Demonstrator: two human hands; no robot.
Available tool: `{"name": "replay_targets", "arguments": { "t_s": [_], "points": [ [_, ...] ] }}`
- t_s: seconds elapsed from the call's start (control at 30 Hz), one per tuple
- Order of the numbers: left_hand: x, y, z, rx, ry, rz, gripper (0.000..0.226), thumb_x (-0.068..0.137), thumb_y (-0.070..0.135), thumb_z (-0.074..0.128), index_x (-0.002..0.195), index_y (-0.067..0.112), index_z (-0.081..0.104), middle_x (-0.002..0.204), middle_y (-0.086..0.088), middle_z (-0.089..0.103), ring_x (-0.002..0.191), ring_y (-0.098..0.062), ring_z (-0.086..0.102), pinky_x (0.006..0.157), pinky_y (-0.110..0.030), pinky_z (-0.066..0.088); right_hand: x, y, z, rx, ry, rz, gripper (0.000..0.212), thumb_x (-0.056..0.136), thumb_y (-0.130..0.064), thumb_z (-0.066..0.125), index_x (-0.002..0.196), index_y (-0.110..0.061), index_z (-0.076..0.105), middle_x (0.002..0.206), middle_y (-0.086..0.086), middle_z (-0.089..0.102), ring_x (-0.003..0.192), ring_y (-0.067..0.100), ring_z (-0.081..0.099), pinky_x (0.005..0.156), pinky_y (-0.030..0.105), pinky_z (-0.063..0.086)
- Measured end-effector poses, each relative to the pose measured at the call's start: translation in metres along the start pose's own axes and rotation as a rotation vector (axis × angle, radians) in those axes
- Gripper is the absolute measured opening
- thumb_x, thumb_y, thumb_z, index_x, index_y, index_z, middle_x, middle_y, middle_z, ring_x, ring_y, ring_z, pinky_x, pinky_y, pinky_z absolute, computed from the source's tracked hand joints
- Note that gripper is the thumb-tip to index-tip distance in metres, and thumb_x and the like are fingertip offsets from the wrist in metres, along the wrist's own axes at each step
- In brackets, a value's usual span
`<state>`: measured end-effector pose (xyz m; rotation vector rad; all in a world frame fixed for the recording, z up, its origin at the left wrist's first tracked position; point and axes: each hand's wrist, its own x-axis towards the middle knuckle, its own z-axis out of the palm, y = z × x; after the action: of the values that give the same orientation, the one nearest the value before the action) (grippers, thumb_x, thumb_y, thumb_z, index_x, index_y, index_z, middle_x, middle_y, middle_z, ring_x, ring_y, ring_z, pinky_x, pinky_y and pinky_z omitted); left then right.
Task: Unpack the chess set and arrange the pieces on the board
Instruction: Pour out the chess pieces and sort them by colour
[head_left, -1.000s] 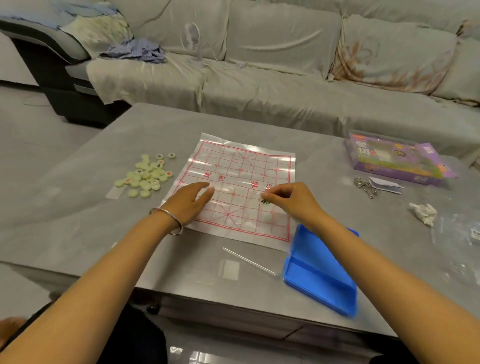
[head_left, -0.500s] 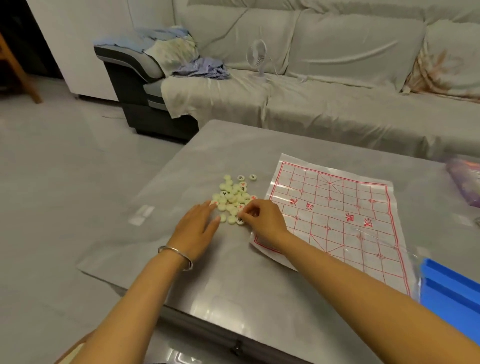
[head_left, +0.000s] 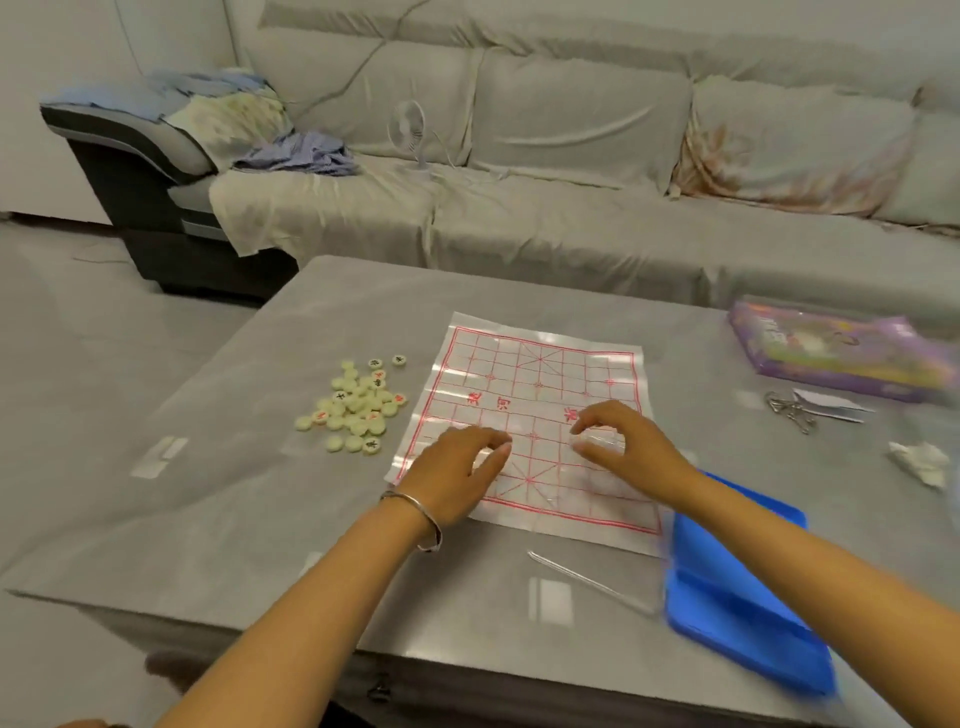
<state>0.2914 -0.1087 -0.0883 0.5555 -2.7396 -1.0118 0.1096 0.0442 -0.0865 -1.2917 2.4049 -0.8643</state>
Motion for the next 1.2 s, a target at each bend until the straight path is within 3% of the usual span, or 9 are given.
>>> {"name": "replay_targets", "arguments": {
  "t_s": [0.13,0.27,0.37,0.5,0.6,0.7,0.77,0.97,1.2],
  "points": [
    [0.015,0.043,0.053,0.171,-0.251,-0.017,0.052,0.096,0.049,0.030,0.138,0.020,0.038,0.145,-0.001,0.039,0.131,-0.022,0.037,0.109,-0.037,0.031,-0.056,0.059,-0.048,-0.231,0.070,0.171,0.057,0.085,-0.036,0.064,0.135,-0.020,0.042,0.143,-0.001,0.038,0.131,0.019,0.038,0.108,0.032,0.030],
    [0.026,0.065,0.095,0.363,-0.223,-0.085,0.068,0.093,0.052,0.035,0.147,0.019,0.009,0.157,-0.004,0.007,0.142,-0.027,0.016,0.115,-0.040,0.020,-0.105,0.114,-0.076,-0.161,0.172,0.510,0.093,0.080,-0.052,0.064,0.147,-0.008,0.017,0.155,0.010,0.014,0.142,0.027,0.017,0.114,0.038,0.020],
    [0.036,0.071,0.110,0.178,-0.047,-0.175,0.069,0.093,0.040,0.046,0.147,0.022,0.008,0.157,-0.003,0.008,0.142,-0.027,0.016,0.113,-0.041,0.021,-0.128,0.144,-0.078,-0.212,0.157,0.655,0.072,0.075,-0.071,0.051,0.119,-0.014,0.053,0.144,0.015,0.034,0.132,0.031,0.031,0.107,0.039,0.029],
    [0.046,0.077,0.109,-0.282,0.134,-0.319,0.064,0.091,0.014,0.054,0.145,0.016,0.021,0.150,-0.008,0.030,0.136,-0.028,0.032,0.109,-0.041,0.030,-0.137,0.160,-0.062,-0.147,0.134,0.562,0.057,0.089,-0.055,0.046,0.133,-0.019,0.047,0.145,0.006,0.037,0.134,0.026,0.030,0.110,0.034,0.023],
    [0.046,0.072,0.103,-0.393,0.160,-0.364,0.055,0.091,0.005,0.053,0.141,0.011,0.032,0.142,-0.011,0.043,0.128,-0.028,0.043,0.103,-0.037,0.038,-0.139,0.161,-0.053,-0.002,0.222,0.500,0.066,0.081,-0.067,0.046,0.125,-0.018,0.053,0.130,0.004,0.053,0.122,0.026,0.046,0.104,0.041,0.036],
    [0.045,0.074,0.098,-0.489,0.167,-0.335,0.044,0.092,0.006,0.051,0.135,0.014,0.043,0.125,-0.003,0.052,0.091,-0.020,0.063,0.069,-0.018,0.054,-0.146,0.155,-0.055,0.311,0.316,0.418,0.048,0.080,-0.060,0.056,0.116,-0.028,0.054,0.113,-0.003,0.062,0.105,0.019,0.059,0.090,0.046,0.050],
    [0.048,0.080,0.097,-0.611,0.171,-0.306,0.043,0.092,0.007,0.052,0.133,0.018,0.045,0.121,-0.005,0.054,0.074,-0.018,0.065,0.052,-0.016,0.053,-0.147,0.146,-0.064,0.605,0.333,0.399,0.034,0.088,-0.034,0.061,0.119,-0.026,0.049,0.113,0.001,0.063,0.100,0.016,0.062,0.083,0.042,0.055],
    [0.087,0.127,0.087,-0.832,0.145,-0.293,0.040,0.088,0.014,0.060,0.127,0.018,0.052,0.103,-0.004,0.065,0.077,-0.015,0.067,0.055,-0.018,0.054,-0.138,0.149,-0.112,0.993,0.395,0.425,0.038,0.088,-0.021,0.060,0.124,-0.019,0.048,0.104,0.010,0.070,0.089,0.028,0.069,0.066,0.037,0.059],
    [0.171,0.188,0.076,-0.858,0.014,-0.278,0.037,0.097,0.024,0.044,0.131,0.009,0.046,0.113,-0.010,0.061,0.074,-0.020,0.064,0.050,-0.022,0.054,-0.099,0.167,-0.187,1.211,0.629,0.379,0.032,0.088,-0.025,0.061,0.118,-0.022,0.053,0.106,0.005,0.067,0.089,0.022,0.066,0.079,0.043,0.055]
  ]
}}
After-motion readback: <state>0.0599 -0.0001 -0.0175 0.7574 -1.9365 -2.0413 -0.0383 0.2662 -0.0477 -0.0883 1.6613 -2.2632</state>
